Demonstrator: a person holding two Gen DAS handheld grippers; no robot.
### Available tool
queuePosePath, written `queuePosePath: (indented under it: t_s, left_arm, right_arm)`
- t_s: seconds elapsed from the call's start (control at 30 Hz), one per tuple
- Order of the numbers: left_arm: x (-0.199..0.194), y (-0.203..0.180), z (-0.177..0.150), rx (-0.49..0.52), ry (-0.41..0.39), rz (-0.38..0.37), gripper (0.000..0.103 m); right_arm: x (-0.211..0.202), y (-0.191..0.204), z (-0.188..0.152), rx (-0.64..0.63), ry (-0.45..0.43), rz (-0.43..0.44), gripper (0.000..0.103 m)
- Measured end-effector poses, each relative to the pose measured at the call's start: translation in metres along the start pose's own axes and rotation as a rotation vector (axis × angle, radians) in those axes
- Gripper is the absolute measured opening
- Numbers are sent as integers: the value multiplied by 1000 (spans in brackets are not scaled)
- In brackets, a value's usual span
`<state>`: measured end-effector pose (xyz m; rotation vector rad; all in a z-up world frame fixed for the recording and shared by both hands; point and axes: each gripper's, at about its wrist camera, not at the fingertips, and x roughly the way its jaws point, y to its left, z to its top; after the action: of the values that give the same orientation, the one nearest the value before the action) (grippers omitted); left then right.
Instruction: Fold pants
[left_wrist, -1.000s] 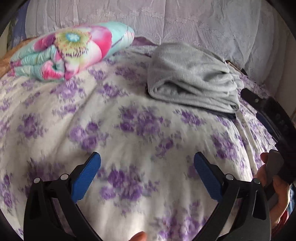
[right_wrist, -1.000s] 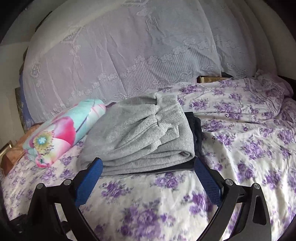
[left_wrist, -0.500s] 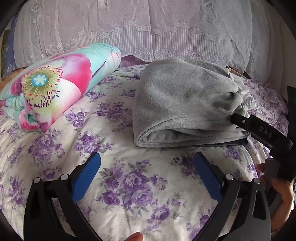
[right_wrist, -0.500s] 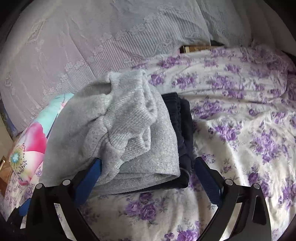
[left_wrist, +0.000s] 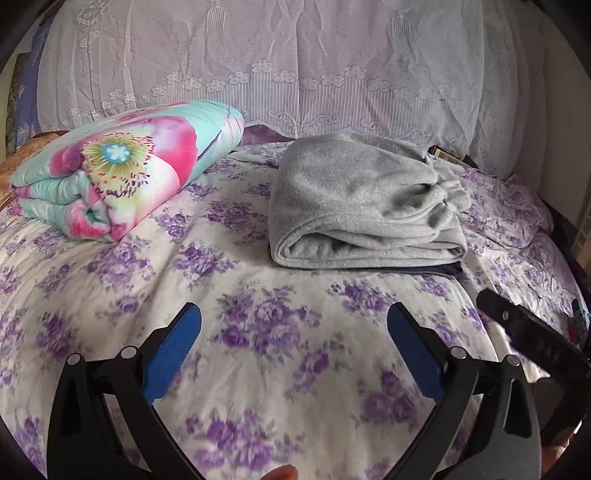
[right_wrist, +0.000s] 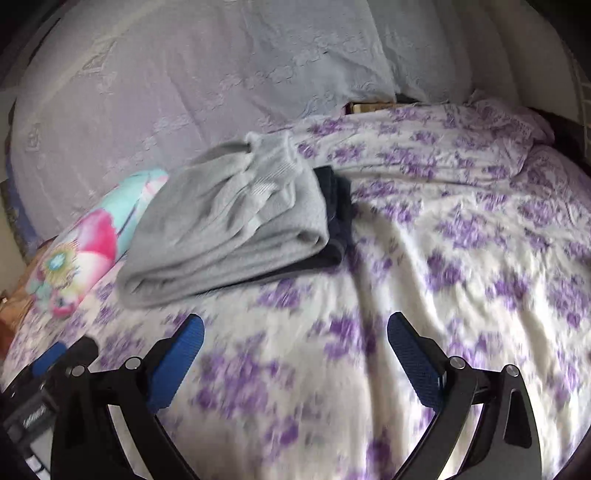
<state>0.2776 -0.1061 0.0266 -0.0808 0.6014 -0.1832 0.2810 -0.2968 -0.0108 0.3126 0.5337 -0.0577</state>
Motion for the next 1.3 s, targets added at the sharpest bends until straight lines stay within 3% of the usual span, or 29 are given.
queuePosePath:
  t_s: [0.1, 0.2, 0.33, 0.47, 0.6, 0.7, 0.9, 1.1, 1.3]
  left_arm:
    - [-16, 0, -12, 15, -8, -16, 98]
    - [-38, -3, -25, 44, -21, 24, 98]
    - [-68, -6, -38, 72, -80, 62, 98]
    - [-88, -12, -40, 95, -153, 146, 98]
    - [-87, -18, -27, 81, -161, 77, 98]
    - [-73, -22, -12, 56, -157, 101, 98]
    - [-27, -29, 5, 97, -124, 189, 98]
    - [-14, -10, 16, 23, -97, 129, 98]
    - [-12, -5, 15, 20, -102, 171, 98]
  right_arm:
    - [-33, -3, -15, -2, -64, 56, 100]
    - [-62, -2, -28, -10, -140, 94, 100]
    - [-109, 3, -46, -39, -345, 177, 100]
    - [-135, 12, -56, -104, -449, 183, 100]
    - [-119, 23, -47, -157, -325, 176, 100]
    - [-107, 21, -41, -141, -274, 175, 100]
    - [-72, 28, -26, -161, -260, 35, 100]
    - [-49, 29, -10, -151, -297, -10, 100]
    - [-29, 41, 1, -198, -286, -10, 100]
